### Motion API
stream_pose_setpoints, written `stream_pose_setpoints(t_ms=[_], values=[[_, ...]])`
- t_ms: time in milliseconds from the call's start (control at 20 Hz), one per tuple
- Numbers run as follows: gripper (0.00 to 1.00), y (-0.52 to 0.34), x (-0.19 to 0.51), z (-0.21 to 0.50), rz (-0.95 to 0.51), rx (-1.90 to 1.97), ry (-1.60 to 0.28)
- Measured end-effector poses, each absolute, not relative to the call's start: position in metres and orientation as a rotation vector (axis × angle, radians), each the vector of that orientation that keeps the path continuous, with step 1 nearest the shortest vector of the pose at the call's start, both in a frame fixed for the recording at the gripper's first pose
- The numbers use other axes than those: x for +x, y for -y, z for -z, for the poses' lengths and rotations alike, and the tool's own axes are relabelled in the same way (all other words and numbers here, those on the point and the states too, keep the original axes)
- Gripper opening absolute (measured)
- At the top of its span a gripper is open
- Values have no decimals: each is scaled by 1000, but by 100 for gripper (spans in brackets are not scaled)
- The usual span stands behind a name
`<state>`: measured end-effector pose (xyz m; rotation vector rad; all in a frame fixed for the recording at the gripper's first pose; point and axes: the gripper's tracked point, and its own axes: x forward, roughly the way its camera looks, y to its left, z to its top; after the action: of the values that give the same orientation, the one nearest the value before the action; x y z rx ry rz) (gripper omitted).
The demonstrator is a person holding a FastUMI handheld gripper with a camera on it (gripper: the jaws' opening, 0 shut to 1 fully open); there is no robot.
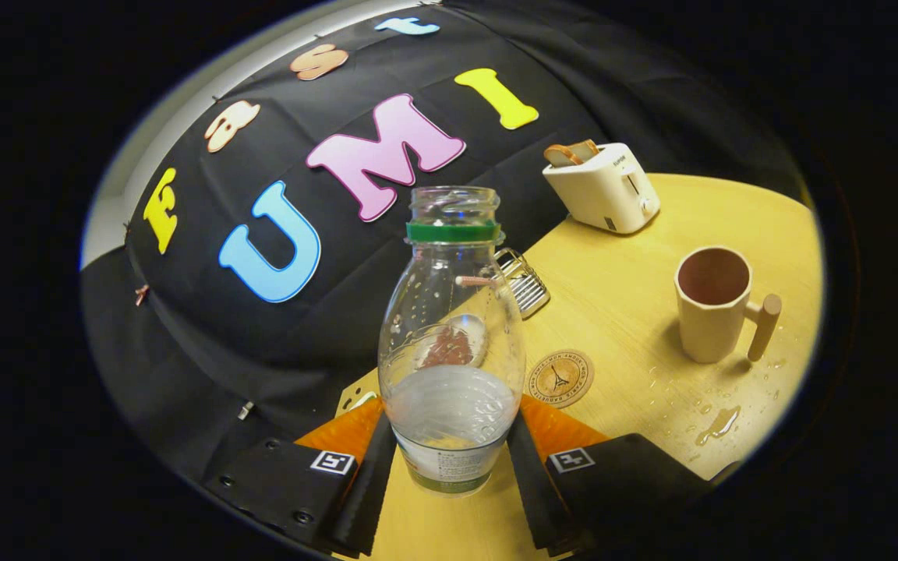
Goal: Take the bottle from table, then pour the juice into the cup, finally place the bottle on the coaster
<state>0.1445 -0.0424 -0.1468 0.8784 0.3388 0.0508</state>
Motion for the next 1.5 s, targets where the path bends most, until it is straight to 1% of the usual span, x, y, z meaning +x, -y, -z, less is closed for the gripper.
stream_pose_setpoints(t_ms=[250,450,650,950,1500], values=[[74,66,149,160,-37,1016,-372],[75,96,153,174,45,1230,-374],[74,119,159,182,110,1338,-373],[74,135,164,192,115,1434,-402],[73,129,173,198,136,1630,-470]])
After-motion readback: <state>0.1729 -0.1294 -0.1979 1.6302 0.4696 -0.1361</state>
